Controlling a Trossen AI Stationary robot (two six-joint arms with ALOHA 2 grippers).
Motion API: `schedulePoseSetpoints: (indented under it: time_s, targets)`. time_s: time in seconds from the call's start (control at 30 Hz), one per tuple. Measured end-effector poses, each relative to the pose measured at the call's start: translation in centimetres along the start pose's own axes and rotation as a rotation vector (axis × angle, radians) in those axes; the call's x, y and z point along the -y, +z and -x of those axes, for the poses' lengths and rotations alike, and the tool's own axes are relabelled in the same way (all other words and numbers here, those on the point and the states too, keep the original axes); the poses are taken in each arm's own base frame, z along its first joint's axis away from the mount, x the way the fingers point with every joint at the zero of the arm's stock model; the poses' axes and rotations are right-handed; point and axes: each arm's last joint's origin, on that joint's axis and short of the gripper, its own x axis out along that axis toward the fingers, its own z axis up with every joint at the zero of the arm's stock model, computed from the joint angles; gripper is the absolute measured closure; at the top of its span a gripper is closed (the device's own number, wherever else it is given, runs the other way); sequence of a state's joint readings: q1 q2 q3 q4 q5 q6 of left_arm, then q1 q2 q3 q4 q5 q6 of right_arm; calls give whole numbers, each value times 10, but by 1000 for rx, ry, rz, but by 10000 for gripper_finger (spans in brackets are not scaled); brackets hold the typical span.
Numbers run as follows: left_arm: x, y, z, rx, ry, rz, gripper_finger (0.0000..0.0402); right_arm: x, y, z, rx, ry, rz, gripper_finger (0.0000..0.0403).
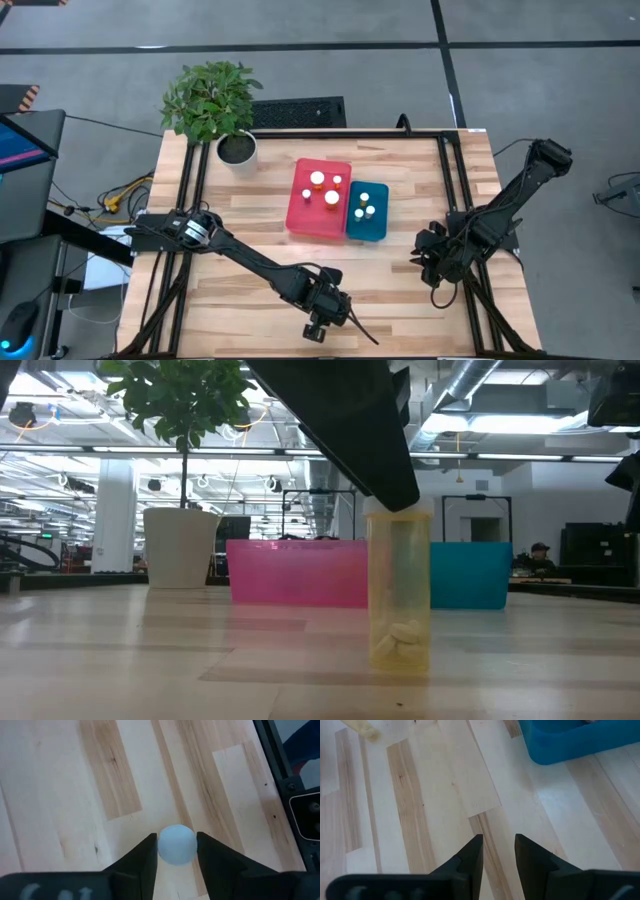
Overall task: Pick and place medicine bottles into bin by pill shape (circle, oval)
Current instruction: Put the yellow pill bottle into the blue bin
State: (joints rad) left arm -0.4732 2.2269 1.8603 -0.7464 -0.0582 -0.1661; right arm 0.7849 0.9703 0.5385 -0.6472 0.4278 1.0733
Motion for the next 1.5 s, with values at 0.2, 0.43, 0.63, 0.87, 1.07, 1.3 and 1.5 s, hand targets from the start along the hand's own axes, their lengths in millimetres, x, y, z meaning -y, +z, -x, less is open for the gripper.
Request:
schedulePoseSetpoints:
  time_s: [0.2,0.43,0.63,0.87,1.07,1.3,1.5]
  targets:
    - [0,0,0,0,-1,29,295,0,0,0,0,0,0,282]
    - [-11,17,23,30,12,112,294,0,0,0,0,0,0,282]
    - [-56,38,71,83,166,188,293,0,0,0,0,1,-1,282]
    - [-127,54,109,165,329,236,293,0,0,0,0,1,-1,282]
    - [-176,51,116,185,346,275,293,0,0,0,1,0,-1,282]
    - [-196,46,85,117,314,248,293,0,0,0,8,-6,1,282]
    - [-202,40,53,51,267,261,293,2,0,0,7,-21,6,282]
